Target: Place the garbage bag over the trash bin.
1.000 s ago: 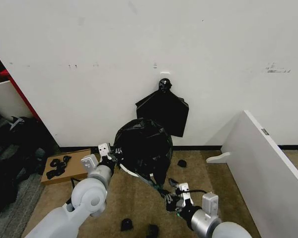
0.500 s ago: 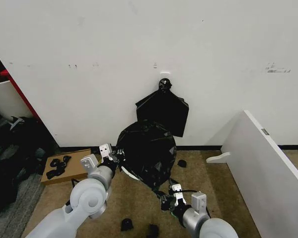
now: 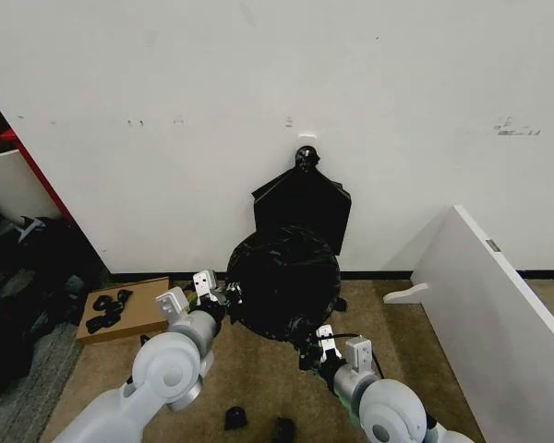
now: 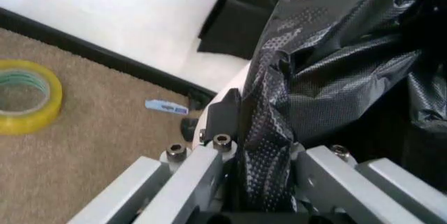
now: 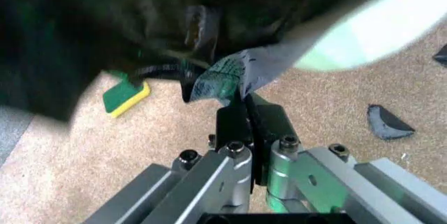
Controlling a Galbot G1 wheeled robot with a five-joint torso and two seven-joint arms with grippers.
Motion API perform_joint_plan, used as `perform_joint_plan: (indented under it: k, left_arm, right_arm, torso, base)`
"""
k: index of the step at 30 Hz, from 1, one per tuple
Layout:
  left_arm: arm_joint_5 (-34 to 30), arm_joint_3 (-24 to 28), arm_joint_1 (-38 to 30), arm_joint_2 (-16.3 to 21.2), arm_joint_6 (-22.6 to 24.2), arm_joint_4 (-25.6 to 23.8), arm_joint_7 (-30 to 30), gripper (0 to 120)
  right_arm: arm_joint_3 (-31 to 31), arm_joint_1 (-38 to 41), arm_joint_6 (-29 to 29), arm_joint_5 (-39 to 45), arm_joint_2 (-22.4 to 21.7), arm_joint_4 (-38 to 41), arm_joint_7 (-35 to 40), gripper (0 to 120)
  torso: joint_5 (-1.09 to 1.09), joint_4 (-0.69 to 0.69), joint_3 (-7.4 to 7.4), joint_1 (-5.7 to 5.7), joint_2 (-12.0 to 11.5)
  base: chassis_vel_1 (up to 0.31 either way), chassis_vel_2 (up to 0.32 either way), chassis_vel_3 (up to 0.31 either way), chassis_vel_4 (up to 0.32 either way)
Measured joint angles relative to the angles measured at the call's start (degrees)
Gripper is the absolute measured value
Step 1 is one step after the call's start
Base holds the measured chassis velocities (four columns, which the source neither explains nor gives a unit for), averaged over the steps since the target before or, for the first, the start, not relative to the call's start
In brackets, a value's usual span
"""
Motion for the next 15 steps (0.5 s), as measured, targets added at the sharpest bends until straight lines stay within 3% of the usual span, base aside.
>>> perform_joint_plan:
  k: [8, 15]
  left_arm:
    - [-0.6, 0.6, -3.1, -0.9, -0.3, 2.9, -0.4, 1]
    - [-2.9, -0.6, -5.5, -1.1, -0.4, 4.0, -1.9, 1]
  right_arm:
    - [1.6, -2.0, 1.0, -1.7, -1.1, 2.0, 0.2, 0]
    - [4.1, -9.0, 3.6, -11.4, -2.8, 5.3, -3.6, 30]
  torso:
    - [0.01, 0.01, 0.0, 0.0, 0.0]
    - [0.0, 0.0, 0.0, 0.0, 0.0]
  base:
    - [0.0, 0.0, 0.0, 0.0]
    - [0.0, 0.0, 0.0, 0.0]
